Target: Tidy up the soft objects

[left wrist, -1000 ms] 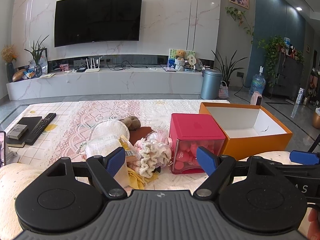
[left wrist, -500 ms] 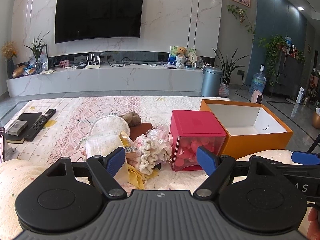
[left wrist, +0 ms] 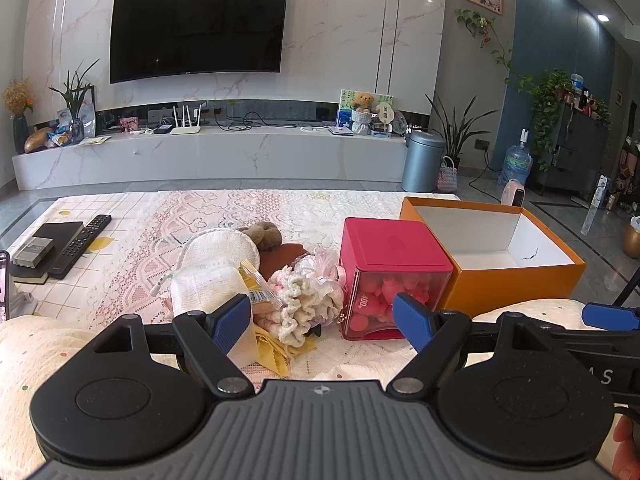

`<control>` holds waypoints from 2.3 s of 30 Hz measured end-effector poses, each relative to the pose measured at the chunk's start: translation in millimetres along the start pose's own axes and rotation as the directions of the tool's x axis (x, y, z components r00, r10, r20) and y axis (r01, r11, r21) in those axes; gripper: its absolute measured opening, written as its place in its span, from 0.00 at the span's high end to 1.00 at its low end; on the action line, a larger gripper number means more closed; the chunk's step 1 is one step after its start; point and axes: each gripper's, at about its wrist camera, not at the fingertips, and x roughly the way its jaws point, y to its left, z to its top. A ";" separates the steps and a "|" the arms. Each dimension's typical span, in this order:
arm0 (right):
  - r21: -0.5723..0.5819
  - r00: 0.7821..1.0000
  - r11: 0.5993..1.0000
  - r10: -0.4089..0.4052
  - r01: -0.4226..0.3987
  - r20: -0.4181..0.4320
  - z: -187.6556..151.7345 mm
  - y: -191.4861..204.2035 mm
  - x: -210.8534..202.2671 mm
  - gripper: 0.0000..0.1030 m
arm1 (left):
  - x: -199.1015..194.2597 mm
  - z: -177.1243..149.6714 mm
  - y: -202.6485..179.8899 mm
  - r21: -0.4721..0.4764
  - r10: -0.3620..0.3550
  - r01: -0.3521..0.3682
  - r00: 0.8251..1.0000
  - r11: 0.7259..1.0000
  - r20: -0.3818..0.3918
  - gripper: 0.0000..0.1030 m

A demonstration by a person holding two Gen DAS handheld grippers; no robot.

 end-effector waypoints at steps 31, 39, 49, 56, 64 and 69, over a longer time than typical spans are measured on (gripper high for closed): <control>-0.184 0.962 0.955 0.199 -0.233 -0.184 8.8 63.7 104.2 0.55 | 84.7 -7.7 111.6 -0.164 0.042 -0.080 0.973 0.983 -0.226 0.16; -0.190 0.936 0.941 0.222 -0.279 -0.274 2.5 88.2 154.8 0.58 | 133.0 -12.6 119.5 -0.233 0.022 -0.102 0.947 0.967 -0.320 0.14; -0.192 0.909 0.922 0.265 -0.336 -0.321 -4.1 103.4 174.3 0.58 | 129.0 -15.7 119.7 -0.238 0.051 -0.138 0.940 0.962 -0.338 0.68; -0.242 0.863 0.849 0.384 -0.469 -0.328 -8.5 123.5 153.0 0.78 | 102.0 -13.8 127.3 -0.240 0.046 -0.139 0.934 0.961 -0.355 0.88; -0.405 0.868 0.774 0.378 -0.487 -0.321 -18.8 164.0 168.9 0.79 | 94.0 -10.1 141.0 -0.243 0.099 -0.171 0.954 0.955 -0.284 0.96; -0.498 0.897 0.750 0.312 -0.435 -0.313 -27.2 176.2 190.5 0.80 | 104.7 -17.4 138.4 -0.227 0.093 -0.164 0.951 0.960 -0.296 0.96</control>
